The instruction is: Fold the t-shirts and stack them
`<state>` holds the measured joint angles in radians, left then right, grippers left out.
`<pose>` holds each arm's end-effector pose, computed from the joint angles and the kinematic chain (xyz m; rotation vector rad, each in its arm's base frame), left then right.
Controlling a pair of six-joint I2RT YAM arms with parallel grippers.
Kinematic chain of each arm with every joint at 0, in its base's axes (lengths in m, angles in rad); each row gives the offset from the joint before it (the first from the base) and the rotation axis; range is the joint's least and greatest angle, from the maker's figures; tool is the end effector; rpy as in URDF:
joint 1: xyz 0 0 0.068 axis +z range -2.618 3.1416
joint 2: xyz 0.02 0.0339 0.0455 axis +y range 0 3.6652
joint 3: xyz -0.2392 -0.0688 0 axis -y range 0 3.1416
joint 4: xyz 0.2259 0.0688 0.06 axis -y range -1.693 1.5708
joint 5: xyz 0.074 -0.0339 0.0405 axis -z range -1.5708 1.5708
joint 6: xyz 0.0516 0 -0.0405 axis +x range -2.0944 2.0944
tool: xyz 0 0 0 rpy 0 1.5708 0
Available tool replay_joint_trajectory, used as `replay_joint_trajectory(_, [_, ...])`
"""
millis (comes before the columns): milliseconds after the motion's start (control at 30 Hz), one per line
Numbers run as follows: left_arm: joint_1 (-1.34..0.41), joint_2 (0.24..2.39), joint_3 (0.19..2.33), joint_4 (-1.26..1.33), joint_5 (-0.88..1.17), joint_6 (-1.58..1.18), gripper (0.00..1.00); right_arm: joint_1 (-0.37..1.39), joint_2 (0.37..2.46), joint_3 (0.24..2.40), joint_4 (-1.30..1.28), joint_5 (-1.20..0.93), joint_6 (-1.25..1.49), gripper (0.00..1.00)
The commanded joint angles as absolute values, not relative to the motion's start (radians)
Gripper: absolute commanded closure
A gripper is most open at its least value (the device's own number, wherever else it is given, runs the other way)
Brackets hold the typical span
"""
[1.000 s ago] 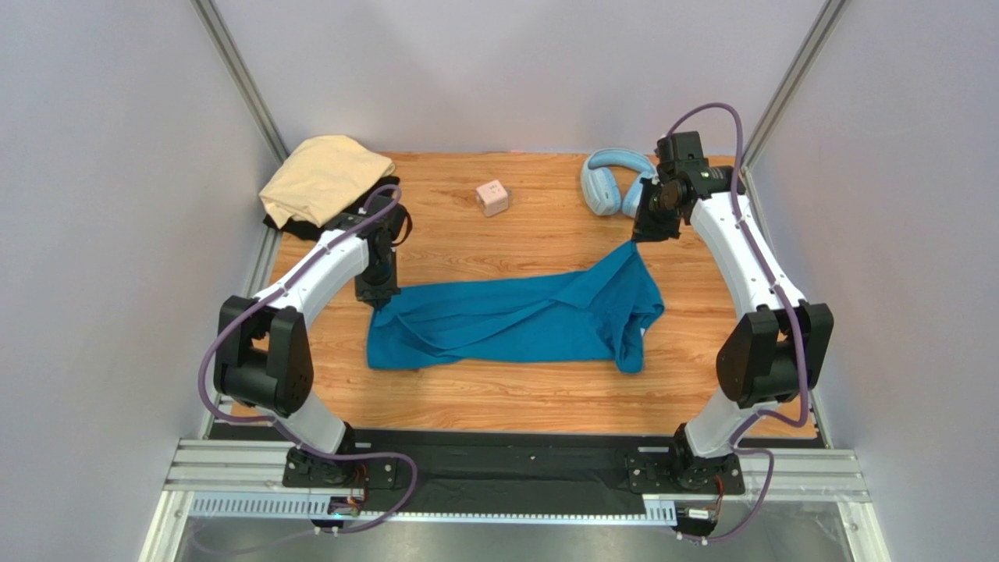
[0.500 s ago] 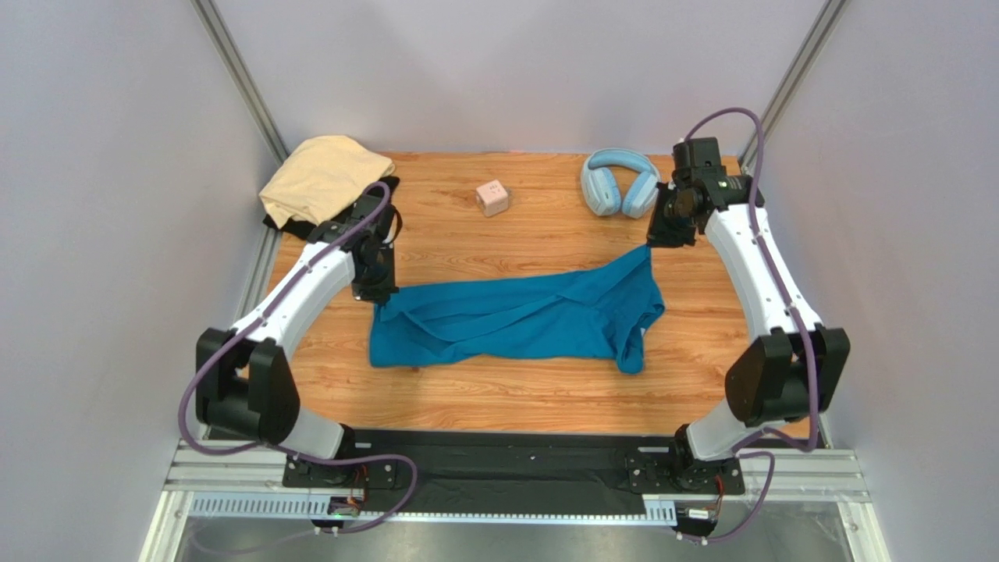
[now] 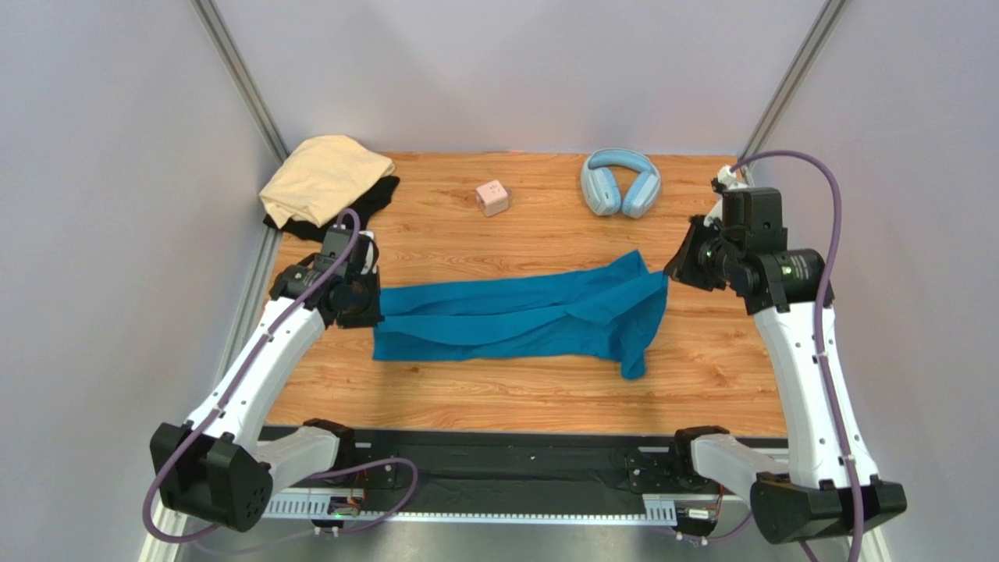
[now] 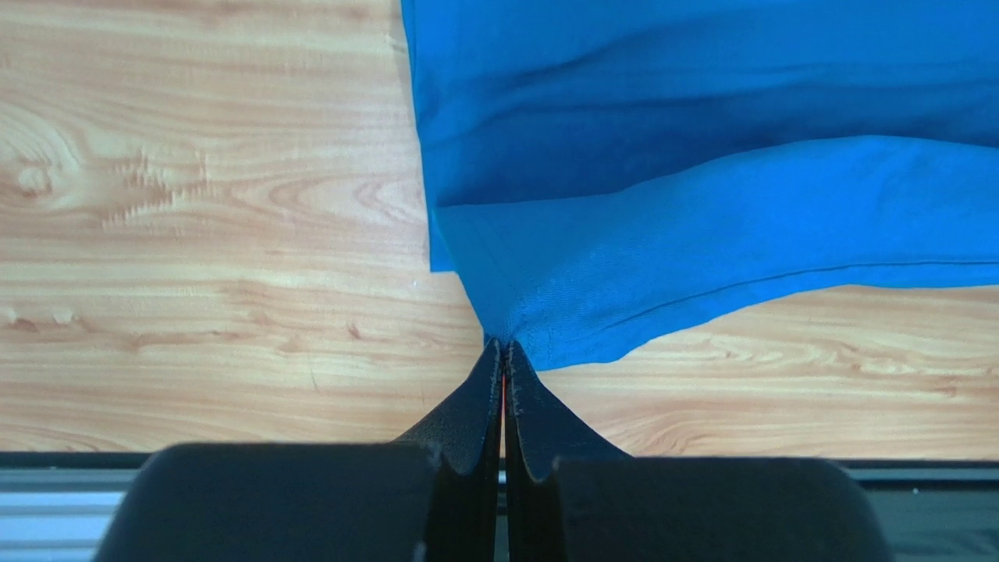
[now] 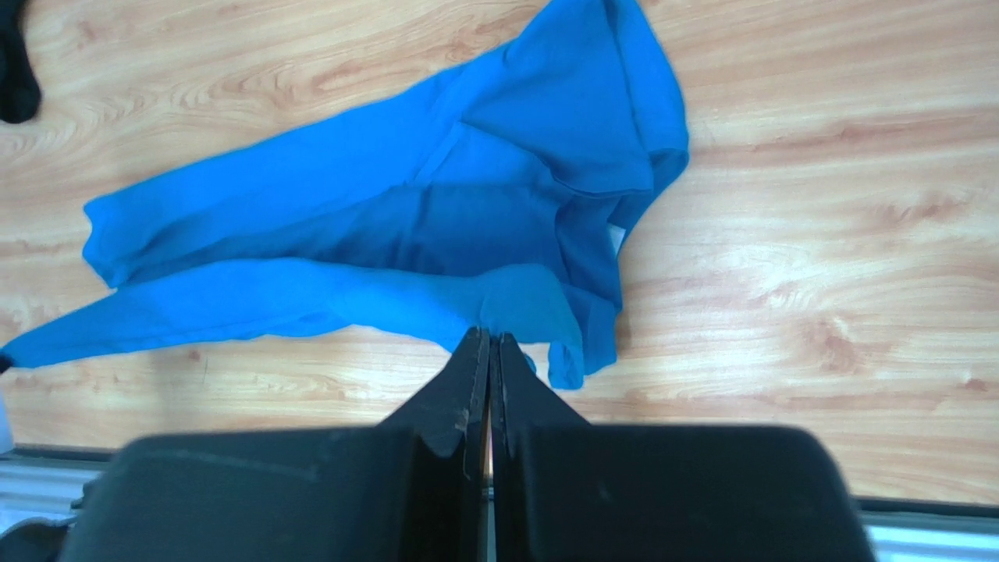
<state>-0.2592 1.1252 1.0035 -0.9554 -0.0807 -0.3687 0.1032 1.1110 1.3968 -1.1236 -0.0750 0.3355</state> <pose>0.2020 -0.0493 0.2510 -0.1717 2.6404 -0.1043 0.1962 0.0242 0.3559 0.2464 2.4137 0.2915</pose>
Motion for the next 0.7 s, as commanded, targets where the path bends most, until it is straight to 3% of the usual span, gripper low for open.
replay_joint_trajectory(0, [-0.255, 1.051, 1.008, -0.988, -0.034, -0.351, 1.00, 0.101, 1.025, 1.355, -1.210, -0.181, 0.347, 1.00])
replay_joint_trajectory(367, [-0.255, 0.933, 1.104, -1.118, -0.044, -0.388, 1.00, 0.103, 0.910, 1.425, -1.273, -0.264, 0.374, 1.00])
replay_joint_trajectory(667, [-0.255, 0.841, 1.077, -1.125, -0.072, -0.393, 1.00, 0.101, 0.865, 1.431, -1.241, -0.213, 0.385, 1.00])
